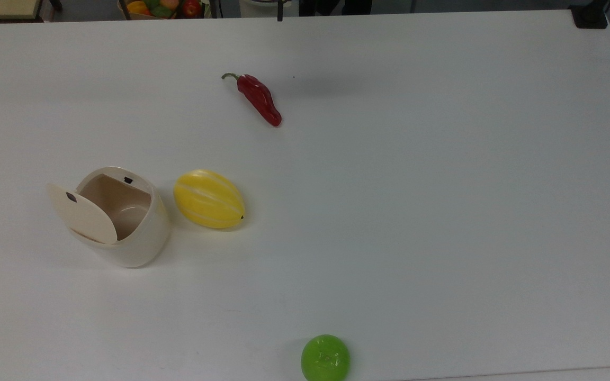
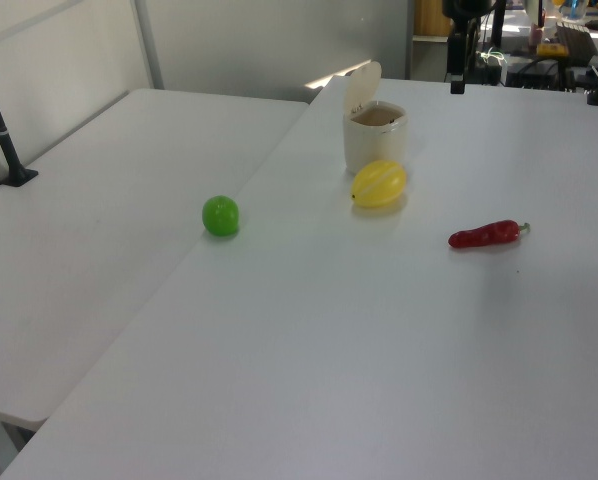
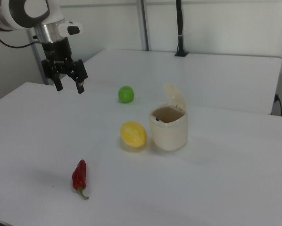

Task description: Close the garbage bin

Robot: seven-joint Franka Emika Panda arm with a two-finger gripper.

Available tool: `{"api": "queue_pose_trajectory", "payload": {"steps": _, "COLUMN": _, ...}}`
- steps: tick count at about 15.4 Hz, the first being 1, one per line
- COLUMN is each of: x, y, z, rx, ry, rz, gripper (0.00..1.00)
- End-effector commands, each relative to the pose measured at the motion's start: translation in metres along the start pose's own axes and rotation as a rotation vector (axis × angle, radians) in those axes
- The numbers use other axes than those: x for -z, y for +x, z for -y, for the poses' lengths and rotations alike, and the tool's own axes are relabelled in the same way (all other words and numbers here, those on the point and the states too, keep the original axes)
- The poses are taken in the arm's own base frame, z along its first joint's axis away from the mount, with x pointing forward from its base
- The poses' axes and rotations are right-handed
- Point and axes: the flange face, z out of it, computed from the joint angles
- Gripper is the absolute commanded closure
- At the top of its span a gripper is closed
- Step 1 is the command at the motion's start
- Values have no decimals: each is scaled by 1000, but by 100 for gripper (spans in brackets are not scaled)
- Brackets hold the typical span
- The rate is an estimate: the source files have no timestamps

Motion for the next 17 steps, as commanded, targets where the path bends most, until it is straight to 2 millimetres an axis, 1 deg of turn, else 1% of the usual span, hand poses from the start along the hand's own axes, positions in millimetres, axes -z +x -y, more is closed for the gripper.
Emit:
{"api": "queue_pose_trajectory", "payload": {"steps": 1, "x": 2, "y": -6, "z": -10, "rx": 31, "ry": 5, "rz": 3, "gripper": 50}}
{"api": "queue_pose_trajectory", "payload": {"steps": 3, "x": 2, "y": -6, "z": -12, "rx": 42, "ry": 7, "rz": 5, "gripper": 93}}
{"api": "queue_pose_trajectory", "payload": {"steps": 4, "x": 2, "y": -6, "z": -12, "rx": 42, "ry": 8, "rz": 7, "gripper": 100}}
{"api": "queue_pose_trajectory", "payload": {"steps": 7, "x": 2, "y": -6, "z": -13, "rx": 37, "ry": 14, "rz": 8, "gripper": 100}}
{"api": "queue_pose_trajectory", "payload": {"steps": 12, "x": 1, "y": -5, "z": -24, "rx": 1, "ry": 42, "rz": 0, "gripper": 100}}
{"api": "queue_pose_trajectory", "payload": {"steps": 13, "x": -1, "y": -3, "z": -30, "rx": -11, "ry": 52, "rz": 2, "gripper": 100}}
{"api": "queue_pose_trajectory", "payload": {"steps": 15, "x": 4, "y": 9, "z": -47, "rx": -46, "ry": 56, "rz": -42, "gripper": 100}}
{"api": "queue_pose_trajectory", "payload": {"steps": 17, "x": 2, "y": 19, "z": -64, "rx": -78, "ry": 54, "rz": -94, "gripper": 100}}
